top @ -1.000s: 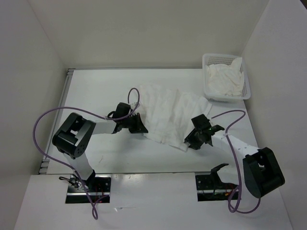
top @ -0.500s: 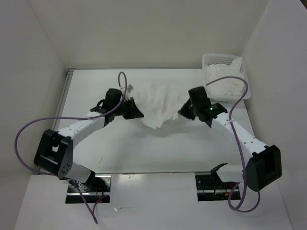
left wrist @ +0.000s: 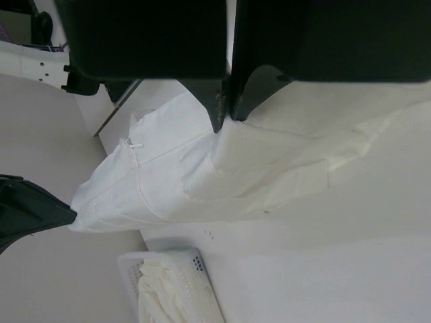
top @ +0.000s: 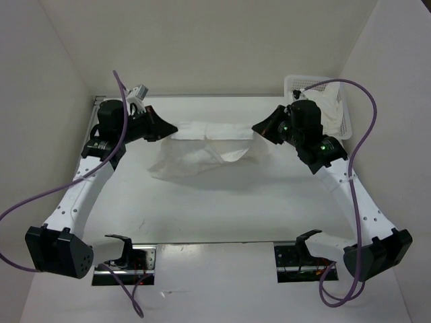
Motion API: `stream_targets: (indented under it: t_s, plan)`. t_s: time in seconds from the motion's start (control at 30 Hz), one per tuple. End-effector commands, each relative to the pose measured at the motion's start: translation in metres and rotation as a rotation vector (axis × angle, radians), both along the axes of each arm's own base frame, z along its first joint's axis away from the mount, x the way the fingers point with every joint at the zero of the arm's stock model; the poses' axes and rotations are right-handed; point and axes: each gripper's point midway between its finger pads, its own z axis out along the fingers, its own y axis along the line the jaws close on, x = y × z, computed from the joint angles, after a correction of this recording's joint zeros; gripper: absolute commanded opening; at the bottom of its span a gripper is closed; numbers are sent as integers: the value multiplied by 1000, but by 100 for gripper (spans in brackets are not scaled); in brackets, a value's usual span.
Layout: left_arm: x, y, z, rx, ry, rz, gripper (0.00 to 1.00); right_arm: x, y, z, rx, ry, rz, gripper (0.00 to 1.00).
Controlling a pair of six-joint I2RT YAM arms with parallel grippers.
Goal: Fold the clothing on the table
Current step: Fold the skirt
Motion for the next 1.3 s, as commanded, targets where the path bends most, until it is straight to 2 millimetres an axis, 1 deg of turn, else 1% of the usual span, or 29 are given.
stream_targets:
  t_s: [0.0, 0.1, 0.13, 0.17, 0.2, 0.23, 0.27, 0.3, 0.33, 0.37, 0.4, 0.43, 0.47, 0.6, 0.63, 0.67, 0.7, 0.8, 0.83, 0.87, 0.9, 0.93, 1.03, 1.07, 1.13, 1.17, 1.2, 1.23, 1.27]
  plan:
    - [5, 25, 13, 47, -59, 34, 0, 7, -30, 21, -74, -96, -75, 0]
    - [-1, 18, 1, 31, -19, -17, 3, 3, -29, 10, -81, -63, -65, 0]
    - [-5, 16, -10, 18, 9, -35, 4, -2, -29, 6, -74, -44, -60, 0]
    - [-8, 13, -16, 11, 20, -55, 6, -10, -29, -2, -75, -26, -48, 0]
    - [-11, 9, -20, -8, 28, -84, 13, -13, -30, -6, -67, -15, -53, 0]
    - [-16, 7, -24, -20, 36, -96, 36, -18, -29, -21, -63, 18, -43, 0]
    - [-21, 6, -43, -36, 88, -105, 47, -25, -27, -28, -61, 38, -25, 0]
    - [-22, 5, -46, -49, 90, -100, 62, -30, -27, -45, -59, 77, -21, 0]
    - [-26, 0, -54, -54, 106, -112, 98, -35, -28, -52, -64, 93, -20, 0]
    - [-29, -3, -68, -53, 123, -121, 100, -39, -27, -59, -55, 113, -13, 0]
    - [-33, -7, -72, -57, 142, -133, 100, -42, -26, -61, -49, 109, -5, 0]
    - [-35, -7, -77, -57, 153, -133, 100, -45, -26, -73, -48, 141, -10, 0]
    - [-37, -11, -79, -63, 160, -142, 100, -46, -27, -71, -45, 133, -10, 0]
    - [-57, -24, -60, -72, 97, -209, 100, -39, -25, -70, -46, 135, -10, 0]
    - [-64, -30, -56, -67, 72, -245, 100, -36, -22, -63, -36, 120, -2, 0]
    - [-73, -36, -61, -51, 79, -275, 100, -34, -22, -62, -43, 116, 2, 0]
    - [-92, -50, -59, -42, 65, -341, 100, -30, -19, -55, -34, 100, 10, 0]
    - [-117, -61, -64, 6, 47, -346, 100, -29, -6, -50, -34, 90, 33, 0]
    - [-133, -71, -64, 18, 35, -380, 100, -27, -3, -49, -39, 88, 34, 0]
    - [-131, -68, -66, 41, 28, -314, 100, -25, -2, -46, -27, 80, 30, 0]
    - [-140, -66, -53, 37, -33, -298, 100, -24, 3, -47, -30, 85, 43, 0]
    - [-152, -71, -58, 50, -37, -315, 100, -26, 7, -47, -30, 85, 56, 0]
    - [-162, -72, -54, 40, -87, -294, 100, -20, 13, -56, -34, 105, 54, 0]
    - [-162, -73, -54, 35, -80, -292, 93, -17, 14, -48, -26, 85, 54, 0]
    - [-156, -78, -68, 64, -33, -272, 76, -10, 15, -46, -30, 85, 46, 0]
    - [-149, -84, -76, 75, 19, -251, 46, -4, 18, -43, -30, 85, 46, 0]
    - [-140, -86, -82, 82, 36, -195, 43, -1, 19, -42, -30, 83, 46, 0]
    - [-145, -96, -88, 94, 51, -206, 43, 3, 20, -38, -32, 68, 50, 0]
    - [-140, -102, -101, 122, 84, -174, 45, 9, 21, -36, -36, 67, 41, 0]
